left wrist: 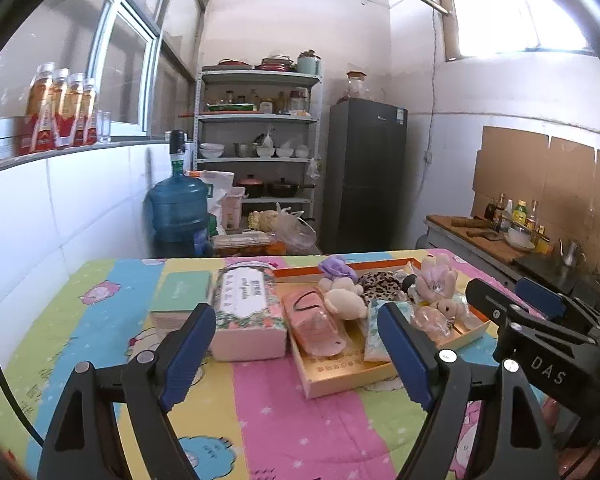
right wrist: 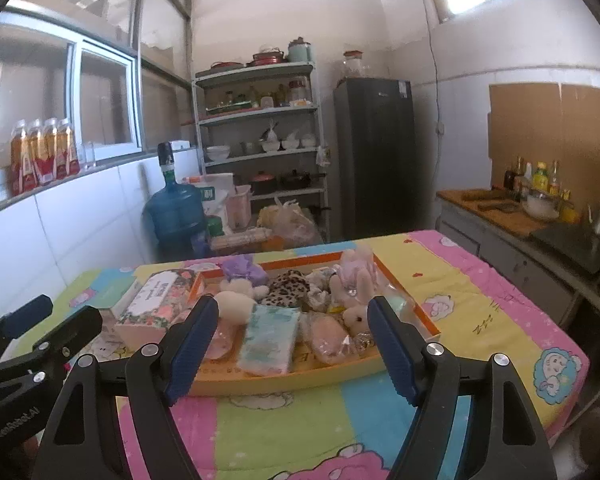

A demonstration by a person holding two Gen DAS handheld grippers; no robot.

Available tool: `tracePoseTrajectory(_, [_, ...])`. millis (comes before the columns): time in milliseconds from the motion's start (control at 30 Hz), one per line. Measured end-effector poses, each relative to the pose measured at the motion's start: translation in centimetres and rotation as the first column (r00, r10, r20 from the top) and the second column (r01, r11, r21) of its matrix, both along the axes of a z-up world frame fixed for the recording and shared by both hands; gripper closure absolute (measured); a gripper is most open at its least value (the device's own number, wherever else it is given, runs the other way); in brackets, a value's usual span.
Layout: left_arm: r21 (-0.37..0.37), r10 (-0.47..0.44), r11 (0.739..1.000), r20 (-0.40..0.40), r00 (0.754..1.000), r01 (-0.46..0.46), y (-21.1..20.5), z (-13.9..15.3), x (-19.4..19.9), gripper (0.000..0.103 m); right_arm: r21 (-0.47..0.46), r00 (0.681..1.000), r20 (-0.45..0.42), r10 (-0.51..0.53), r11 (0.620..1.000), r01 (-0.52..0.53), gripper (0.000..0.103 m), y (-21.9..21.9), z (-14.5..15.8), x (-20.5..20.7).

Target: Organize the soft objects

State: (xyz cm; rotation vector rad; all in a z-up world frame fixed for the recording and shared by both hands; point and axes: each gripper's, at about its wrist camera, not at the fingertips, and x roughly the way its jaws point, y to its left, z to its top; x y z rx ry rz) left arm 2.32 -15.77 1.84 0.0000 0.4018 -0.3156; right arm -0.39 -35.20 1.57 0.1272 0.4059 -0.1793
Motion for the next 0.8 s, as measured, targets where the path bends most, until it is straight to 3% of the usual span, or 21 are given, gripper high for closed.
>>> tracePoseTrajectory(500, [0.007,0.118,0.993,0.004,0.993,-0.118,7.0,0.2,-4.2,0.02,-0.029,0.999,0.032,0.026,0.999,-0.025,0.025,7.0,0.4,-3.5])
tracePoseTrajectory(800, [0.052,0.159,0.986,0.014,0.987,-0.16,9.9,0.1,-6.8,0.02,-0.024,0.998,0.029,0.05,0.999,-0.049,0.025,10.8,0.1,-5.5])
